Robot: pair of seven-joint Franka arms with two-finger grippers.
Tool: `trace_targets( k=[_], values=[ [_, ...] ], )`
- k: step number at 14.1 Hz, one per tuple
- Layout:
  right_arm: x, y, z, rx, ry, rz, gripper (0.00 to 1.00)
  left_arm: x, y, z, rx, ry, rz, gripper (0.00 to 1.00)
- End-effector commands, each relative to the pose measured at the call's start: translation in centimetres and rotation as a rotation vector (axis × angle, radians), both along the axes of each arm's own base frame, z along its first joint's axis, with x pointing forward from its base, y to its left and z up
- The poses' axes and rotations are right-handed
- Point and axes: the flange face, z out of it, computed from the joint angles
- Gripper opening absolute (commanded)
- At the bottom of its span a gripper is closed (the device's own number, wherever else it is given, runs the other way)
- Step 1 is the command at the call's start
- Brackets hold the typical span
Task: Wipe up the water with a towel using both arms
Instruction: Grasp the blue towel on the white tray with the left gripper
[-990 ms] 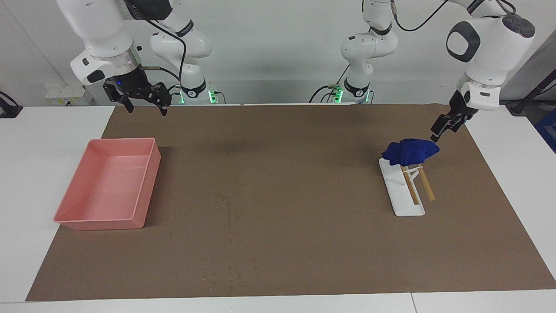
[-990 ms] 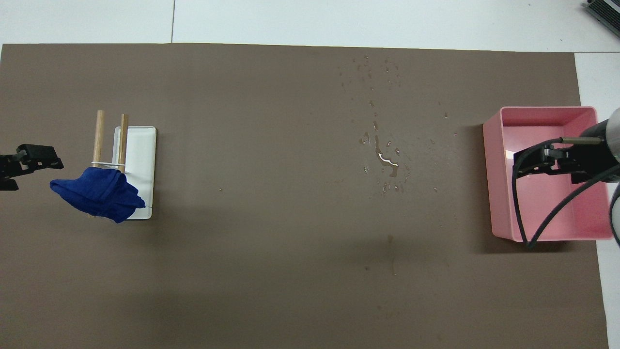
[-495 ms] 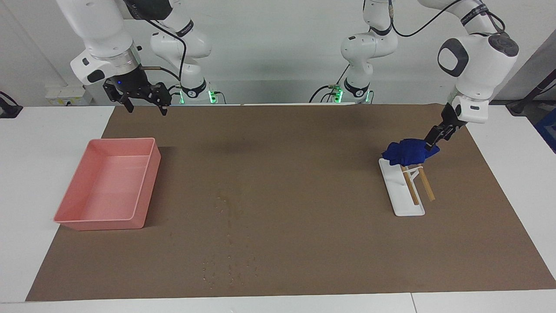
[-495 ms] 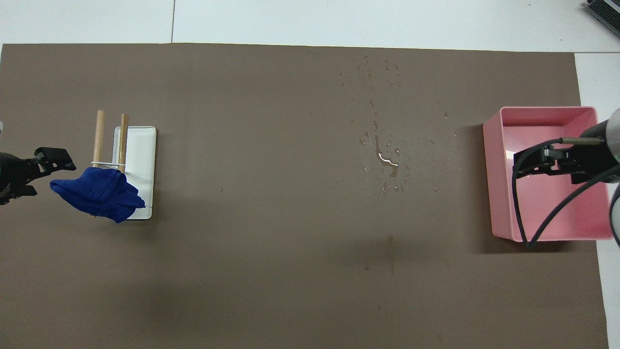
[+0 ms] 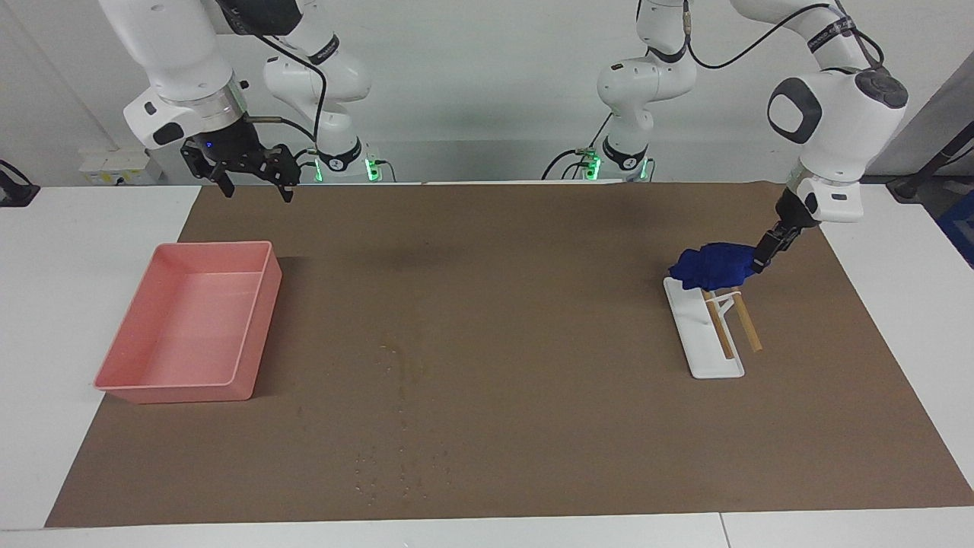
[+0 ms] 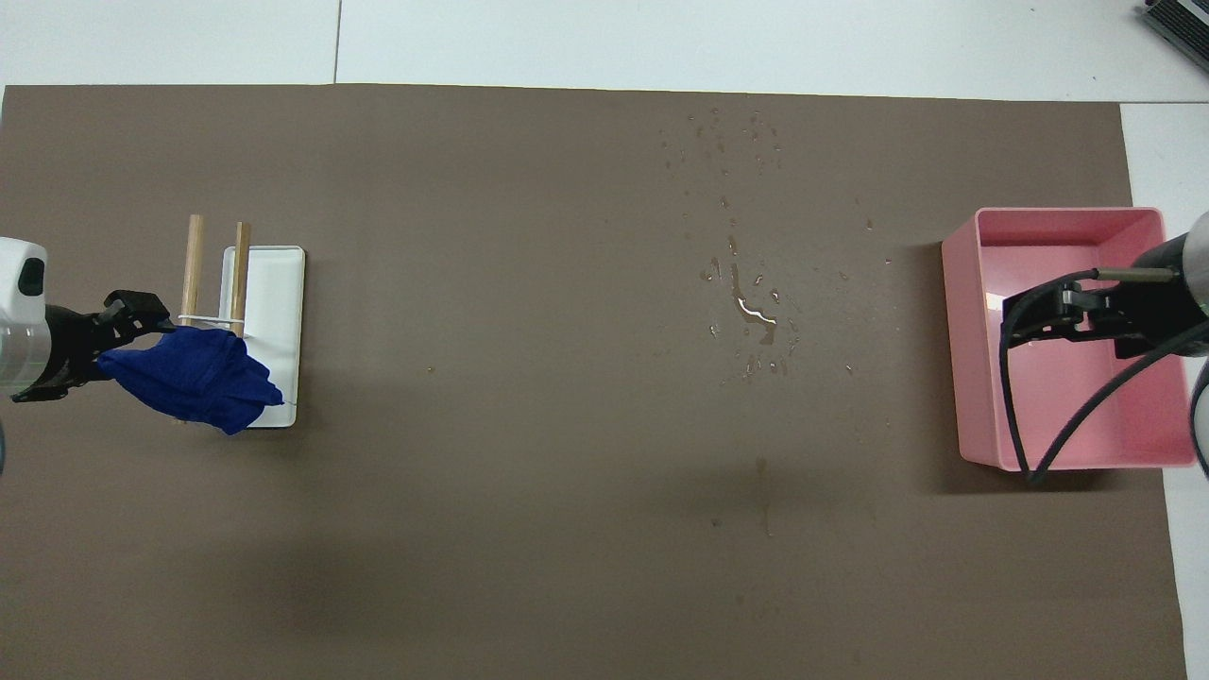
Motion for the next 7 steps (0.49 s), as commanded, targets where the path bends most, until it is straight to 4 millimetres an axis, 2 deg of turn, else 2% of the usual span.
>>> trace_targets(
  k=[1, 3, 7],
  values=[
    [-0.9, -0.3, 0.2, 0.021, 0.010, 0.015, 1.00, -0.3, -0.2, 0.0, 0.009, 0.000, 0.011, 0.30],
    [-0.9, -0.3, 0.0, 0.020, 0.013, 0.014, 1.00, -0.3, -0.2, 0.4, 0.006, 0.024, 0.011, 0.01],
    [-0.9, -0.4, 0.1, 0.020, 0.007, 0.015, 1.00, 1.2, 0.0, 3.5, -0.002, 0.093, 0.009, 0.00]
  ],
)
